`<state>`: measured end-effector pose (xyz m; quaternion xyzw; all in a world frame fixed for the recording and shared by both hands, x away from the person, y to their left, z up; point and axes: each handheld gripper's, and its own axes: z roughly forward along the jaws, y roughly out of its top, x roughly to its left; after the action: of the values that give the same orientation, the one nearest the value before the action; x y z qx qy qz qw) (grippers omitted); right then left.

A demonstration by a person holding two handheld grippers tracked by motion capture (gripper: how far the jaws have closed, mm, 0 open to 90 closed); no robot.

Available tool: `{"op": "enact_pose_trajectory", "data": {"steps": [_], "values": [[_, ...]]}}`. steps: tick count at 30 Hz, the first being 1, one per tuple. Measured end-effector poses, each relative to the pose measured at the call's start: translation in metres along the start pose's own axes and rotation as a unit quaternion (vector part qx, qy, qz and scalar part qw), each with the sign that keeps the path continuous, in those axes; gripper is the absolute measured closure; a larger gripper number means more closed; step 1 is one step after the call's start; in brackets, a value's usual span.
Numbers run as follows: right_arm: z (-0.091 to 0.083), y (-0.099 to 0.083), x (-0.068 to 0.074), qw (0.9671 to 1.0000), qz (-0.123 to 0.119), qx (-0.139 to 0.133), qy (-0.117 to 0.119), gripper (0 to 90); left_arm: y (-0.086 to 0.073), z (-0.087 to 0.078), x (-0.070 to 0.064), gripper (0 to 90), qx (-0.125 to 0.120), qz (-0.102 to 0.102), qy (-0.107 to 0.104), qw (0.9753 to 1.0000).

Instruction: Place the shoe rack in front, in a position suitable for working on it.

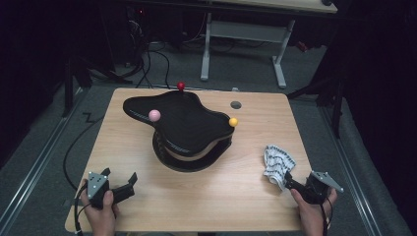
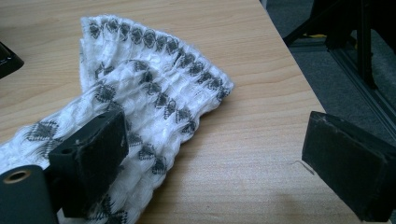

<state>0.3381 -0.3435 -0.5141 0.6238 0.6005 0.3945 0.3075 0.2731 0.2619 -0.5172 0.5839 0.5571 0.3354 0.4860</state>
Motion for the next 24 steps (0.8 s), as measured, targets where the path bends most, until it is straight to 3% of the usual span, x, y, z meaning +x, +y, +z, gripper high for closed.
{"op": "enact_pose_trajectory", "data": {"steps": [3, 7, 9, 11, 13, 16, 18, 24], "values": [[-0.001, 0.000, 0.002, 0.9998, -0.011, -0.015, -0.012, 7.0, 0.001, 0.001, 0.000, 0.8, 0.002, -0.005, 0.008, 1.0000], [0.001, 0.001, 0.010, 0.9989, -0.043, -0.015, -0.012, 7.0, 0.003, 0.004, -0.003, 2.5, 0.010, 0.008, 0.019, 0.9997], [0.001, 0.003, 0.011, 0.9992, -0.037, -0.015, -0.006, 7.0, 0.004, 0.006, -0.005, 2.4, 0.015, 0.015, 0.025, 0.9995], [-0.004, 0.010, 0.018, 0.9993, -0.029, -0.021, 0.014, 7.0, 0.005, 0.007, -0.009, 2.8, 0.022, 0.031, 0.026, 0.9990], [-0.007, 0.016, 0.026, 0.9985, -0.038, -0.027, 0.029, 7.5, 0.006, 0.008, -0.010, 2.8, 0.027, 0.034, 0.022, 0.9988], [-0.009, 0.020, 0.033, 0.9978, -0.045, -0.029, 0.040, 8.4, 0.007, 0.009, -0.010, 2.9, 0.030, 0.032, 0.018, 0.9989], [-0.009, 0.026, 0.045, 0.9964, -0.055, -0.032, 0.056, 10.2, 0.010, 0.010, -0.010, 3.4, 0.030, 0.021, 0.013, 0.9992], [-0.004, 0.031, 0.068, 0.9941, -0.069, -0.026, 0.080, 13.6, 0.017, 0.011, -0.018, 4.8, 0.031, 0.024, 0.006, 0.9992]]}}
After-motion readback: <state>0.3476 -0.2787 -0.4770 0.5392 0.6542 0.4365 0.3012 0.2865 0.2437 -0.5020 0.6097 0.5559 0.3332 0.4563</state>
